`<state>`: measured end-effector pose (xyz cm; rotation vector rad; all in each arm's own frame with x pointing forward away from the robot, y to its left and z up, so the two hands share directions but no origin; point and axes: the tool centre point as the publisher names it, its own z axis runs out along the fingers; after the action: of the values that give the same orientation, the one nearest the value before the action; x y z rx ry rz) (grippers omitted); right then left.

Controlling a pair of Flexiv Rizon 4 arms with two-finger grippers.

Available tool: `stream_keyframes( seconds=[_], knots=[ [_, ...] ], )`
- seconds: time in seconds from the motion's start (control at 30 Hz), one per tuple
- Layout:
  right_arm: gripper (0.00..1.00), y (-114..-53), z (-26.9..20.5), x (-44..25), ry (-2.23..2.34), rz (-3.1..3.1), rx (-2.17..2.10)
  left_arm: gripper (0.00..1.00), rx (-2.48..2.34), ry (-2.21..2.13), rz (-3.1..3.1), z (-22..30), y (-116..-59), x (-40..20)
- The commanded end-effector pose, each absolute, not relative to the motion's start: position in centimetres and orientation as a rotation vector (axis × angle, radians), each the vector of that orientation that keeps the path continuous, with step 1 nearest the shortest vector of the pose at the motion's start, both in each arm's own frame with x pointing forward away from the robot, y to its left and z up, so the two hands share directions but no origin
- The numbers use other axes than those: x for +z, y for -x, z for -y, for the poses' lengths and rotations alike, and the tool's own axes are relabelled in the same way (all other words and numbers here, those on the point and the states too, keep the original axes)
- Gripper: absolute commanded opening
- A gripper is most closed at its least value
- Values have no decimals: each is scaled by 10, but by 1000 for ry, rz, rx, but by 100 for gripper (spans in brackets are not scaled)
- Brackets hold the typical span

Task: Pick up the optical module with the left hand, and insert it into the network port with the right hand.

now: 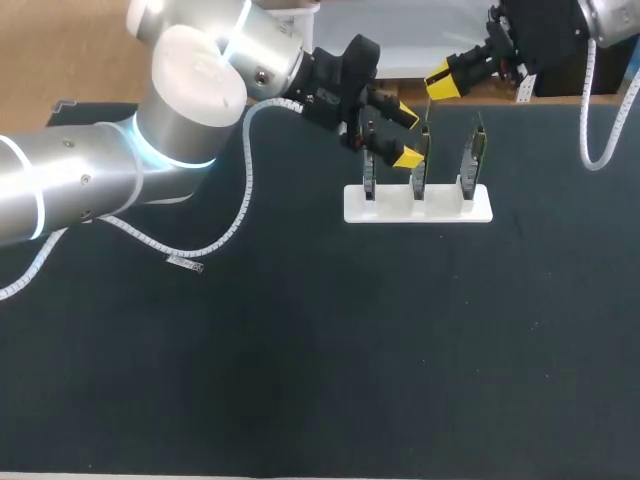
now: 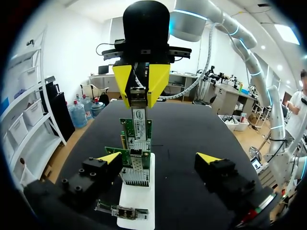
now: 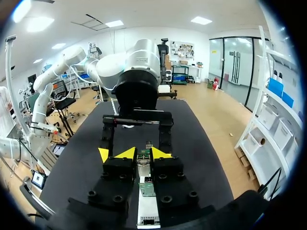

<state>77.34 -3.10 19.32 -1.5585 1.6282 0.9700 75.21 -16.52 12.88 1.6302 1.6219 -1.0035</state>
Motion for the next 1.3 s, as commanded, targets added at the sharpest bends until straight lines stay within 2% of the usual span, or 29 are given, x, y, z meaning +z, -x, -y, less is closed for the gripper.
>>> stream_keyframes(
  seconds=[0.03,1.3],
  knots=[
    [0,-771,28,190,1561,-1630,960,100,-1004,-1635,-1626,165,-754,129],
    [0,-778,27,170,1569,-1683,909,100,-1004,-1635,-1626,165,-754,129]
  ],
)
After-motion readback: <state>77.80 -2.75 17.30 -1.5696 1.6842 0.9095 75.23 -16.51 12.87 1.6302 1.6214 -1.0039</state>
